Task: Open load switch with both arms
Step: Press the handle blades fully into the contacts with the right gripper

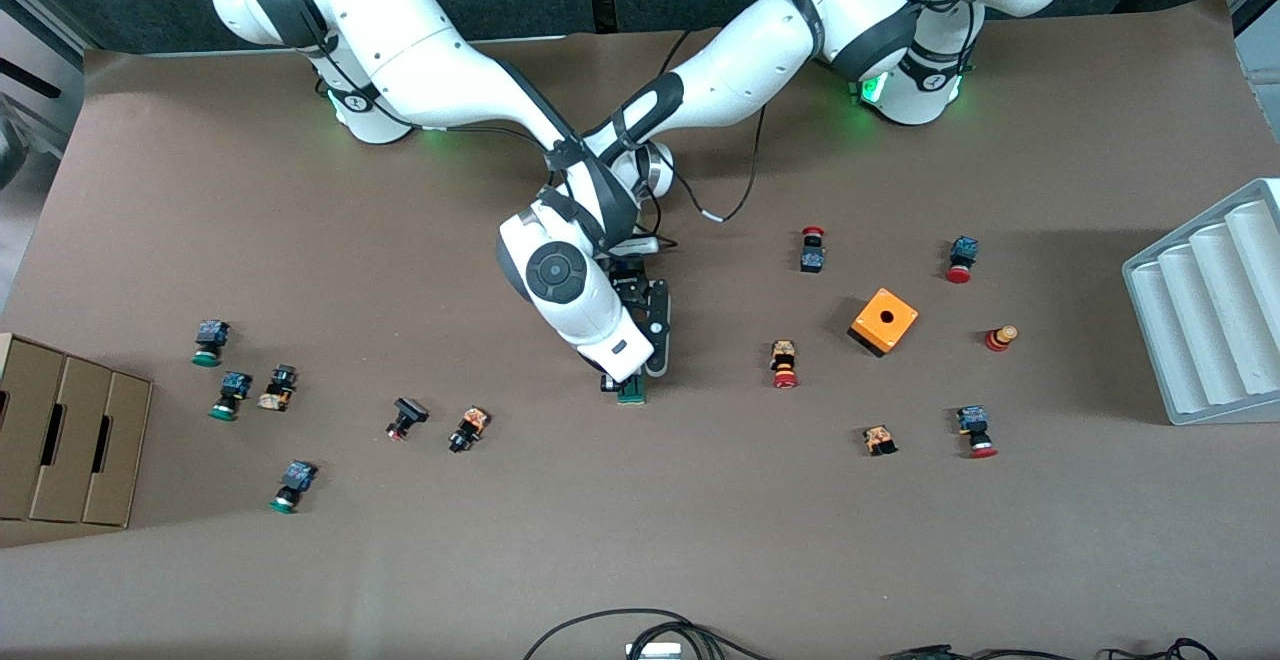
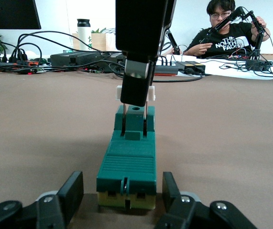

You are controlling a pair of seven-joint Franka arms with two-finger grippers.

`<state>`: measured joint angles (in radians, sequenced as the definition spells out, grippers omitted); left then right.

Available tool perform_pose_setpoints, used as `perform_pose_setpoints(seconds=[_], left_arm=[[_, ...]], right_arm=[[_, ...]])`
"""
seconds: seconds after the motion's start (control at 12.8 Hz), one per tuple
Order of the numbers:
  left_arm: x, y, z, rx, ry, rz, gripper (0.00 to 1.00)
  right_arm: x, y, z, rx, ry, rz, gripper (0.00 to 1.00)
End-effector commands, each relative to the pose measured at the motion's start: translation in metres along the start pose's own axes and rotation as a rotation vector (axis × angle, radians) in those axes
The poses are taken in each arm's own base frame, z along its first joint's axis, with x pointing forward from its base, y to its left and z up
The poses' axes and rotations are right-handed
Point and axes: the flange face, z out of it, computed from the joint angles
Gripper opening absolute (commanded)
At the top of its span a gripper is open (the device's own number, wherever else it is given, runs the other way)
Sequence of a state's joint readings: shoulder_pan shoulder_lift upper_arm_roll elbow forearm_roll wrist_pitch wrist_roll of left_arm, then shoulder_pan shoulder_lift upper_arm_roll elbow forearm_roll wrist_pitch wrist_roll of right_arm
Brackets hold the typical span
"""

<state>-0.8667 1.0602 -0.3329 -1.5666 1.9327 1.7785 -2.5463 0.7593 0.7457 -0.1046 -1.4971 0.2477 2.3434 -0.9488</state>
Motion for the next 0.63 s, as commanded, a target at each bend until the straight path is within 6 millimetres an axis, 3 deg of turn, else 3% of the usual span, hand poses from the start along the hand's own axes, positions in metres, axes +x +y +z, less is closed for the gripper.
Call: perform_pose_setpoints(seconds=[0.0,0.55], left_arm=[[-0.0105,-0.0019,-0.0030,-0.001,0.014,0.001,0.75],[-0.0107,-0.0019,-0.0031,-0.002,0.012,0.006,0.76]], right_arm=[[-0.0024,-0.0136,-0.0032,0.011,-0.025,-0.023,0.37],[0.0014,-0.0224,0.0020,0.019,-0.032,-0.028,0.37]])
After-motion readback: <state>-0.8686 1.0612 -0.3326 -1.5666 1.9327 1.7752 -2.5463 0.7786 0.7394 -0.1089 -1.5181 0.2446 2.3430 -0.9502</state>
